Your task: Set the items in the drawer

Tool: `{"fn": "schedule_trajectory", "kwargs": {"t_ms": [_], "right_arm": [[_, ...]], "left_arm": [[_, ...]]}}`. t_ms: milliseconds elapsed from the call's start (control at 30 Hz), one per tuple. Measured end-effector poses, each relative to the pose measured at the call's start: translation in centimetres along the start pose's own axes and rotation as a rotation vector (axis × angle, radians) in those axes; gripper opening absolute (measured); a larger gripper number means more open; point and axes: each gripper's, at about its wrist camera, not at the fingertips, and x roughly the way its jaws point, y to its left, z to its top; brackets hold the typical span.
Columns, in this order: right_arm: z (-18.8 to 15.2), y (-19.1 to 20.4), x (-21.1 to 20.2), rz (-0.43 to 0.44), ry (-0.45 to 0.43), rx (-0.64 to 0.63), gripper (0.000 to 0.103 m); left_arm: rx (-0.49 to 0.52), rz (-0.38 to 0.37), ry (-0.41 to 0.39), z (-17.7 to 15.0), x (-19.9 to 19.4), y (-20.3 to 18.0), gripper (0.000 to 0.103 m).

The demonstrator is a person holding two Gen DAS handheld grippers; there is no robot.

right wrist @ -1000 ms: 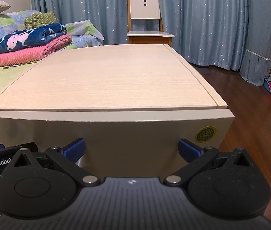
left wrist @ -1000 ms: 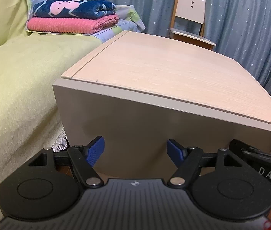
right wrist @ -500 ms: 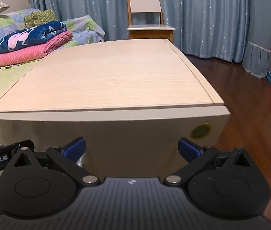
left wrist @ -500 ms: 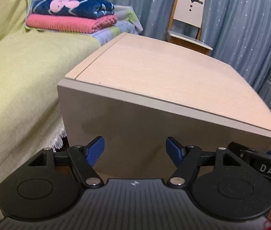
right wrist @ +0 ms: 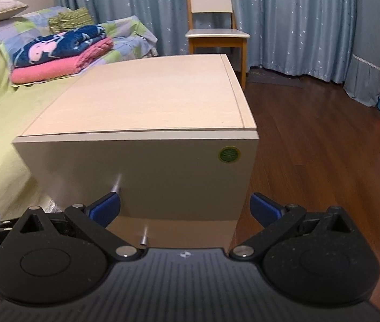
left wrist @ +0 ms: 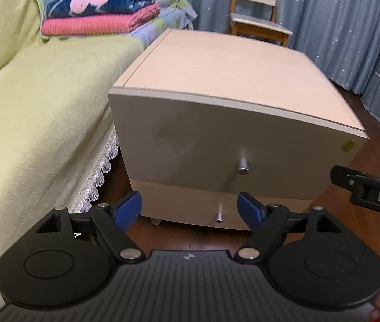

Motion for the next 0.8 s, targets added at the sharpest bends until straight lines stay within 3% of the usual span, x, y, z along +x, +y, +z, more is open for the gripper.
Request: {"fn": "schedule_trajectory", "kwargs": {"t_ms": [467,800], "right_arm": [[-2.5,-3.3,-6.6,0.037,-0.012,-0.025,0.102],[-4.3,-5.0,-8.9,0.051,-0.009,-0.038,0.102]], "left_arm": [[0.036,0.019,-0.002,-3.9,-6.7,-2.7,0.080],[0.081,0.032,0.006,-5.9,-8.5,-4.9,0.081]]}}
